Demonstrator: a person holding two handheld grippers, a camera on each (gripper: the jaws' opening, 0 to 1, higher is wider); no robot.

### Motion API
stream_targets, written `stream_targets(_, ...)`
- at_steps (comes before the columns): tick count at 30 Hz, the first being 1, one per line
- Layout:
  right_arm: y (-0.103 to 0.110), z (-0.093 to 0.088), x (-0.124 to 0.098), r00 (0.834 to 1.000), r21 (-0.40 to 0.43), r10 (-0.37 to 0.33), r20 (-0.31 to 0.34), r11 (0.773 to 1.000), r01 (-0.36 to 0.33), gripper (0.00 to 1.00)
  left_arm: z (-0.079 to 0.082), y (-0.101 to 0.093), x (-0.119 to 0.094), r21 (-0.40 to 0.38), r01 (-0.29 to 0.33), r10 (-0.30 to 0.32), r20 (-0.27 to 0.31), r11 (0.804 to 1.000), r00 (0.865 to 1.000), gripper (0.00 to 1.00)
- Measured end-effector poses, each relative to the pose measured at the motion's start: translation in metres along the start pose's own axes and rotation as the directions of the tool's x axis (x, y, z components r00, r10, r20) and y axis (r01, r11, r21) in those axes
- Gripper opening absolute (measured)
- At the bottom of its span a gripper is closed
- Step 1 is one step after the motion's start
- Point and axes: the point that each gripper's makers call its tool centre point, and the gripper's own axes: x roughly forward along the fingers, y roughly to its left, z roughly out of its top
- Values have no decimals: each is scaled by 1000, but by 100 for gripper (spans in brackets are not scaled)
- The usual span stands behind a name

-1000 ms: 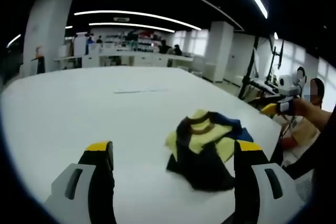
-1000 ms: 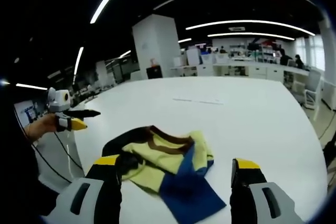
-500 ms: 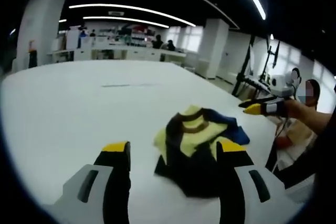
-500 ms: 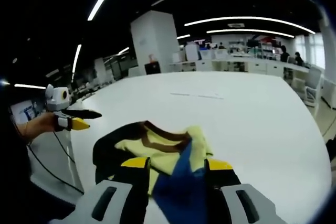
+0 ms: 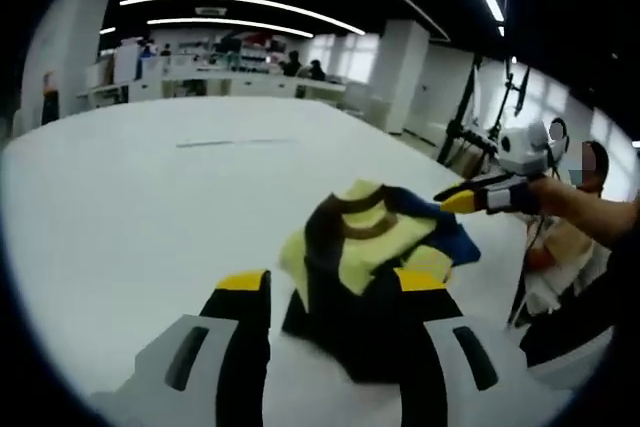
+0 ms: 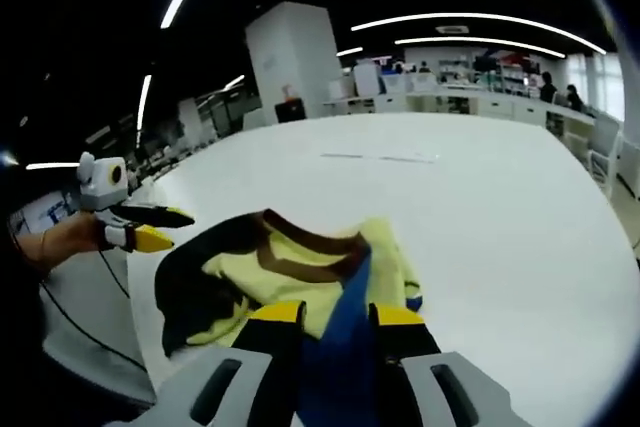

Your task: Fold the garment on the visible template until the final outline fits inside the template.

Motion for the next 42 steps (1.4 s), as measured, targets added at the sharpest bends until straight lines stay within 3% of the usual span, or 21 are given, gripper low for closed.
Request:
stream_targets(6,-5,-3,8,1000,33,-13,-10,999,13,17,-2,-2,11,-17,19,-19,-13,1000,1000,33)
stream_targets(14,-11,2,11,999,81,-34,10,996,33,1,-6,1,24,-42,16,-17,-20,999,1000,13)
stream_targets(21,-16,0,13,999,123,-48,4,991,47,0,-11,7,28,-58,-5,3,-34,998,999,0)
stream_targets(25,-14,3,11,999,126,-39,13,991,37,0,-9,4,25,-96,11,-13,-25,995,1000,0)
stream_targets(30,-7,10,6,999,112,-11,36,994,7,0,-2,3,16,-84,10,-10,-3,996,1000,0)
stream_targets(42,7,30,-13,999,41,32,44,999,-34,0,37,-1,-11,-91,37,-29,82,995,996,0)
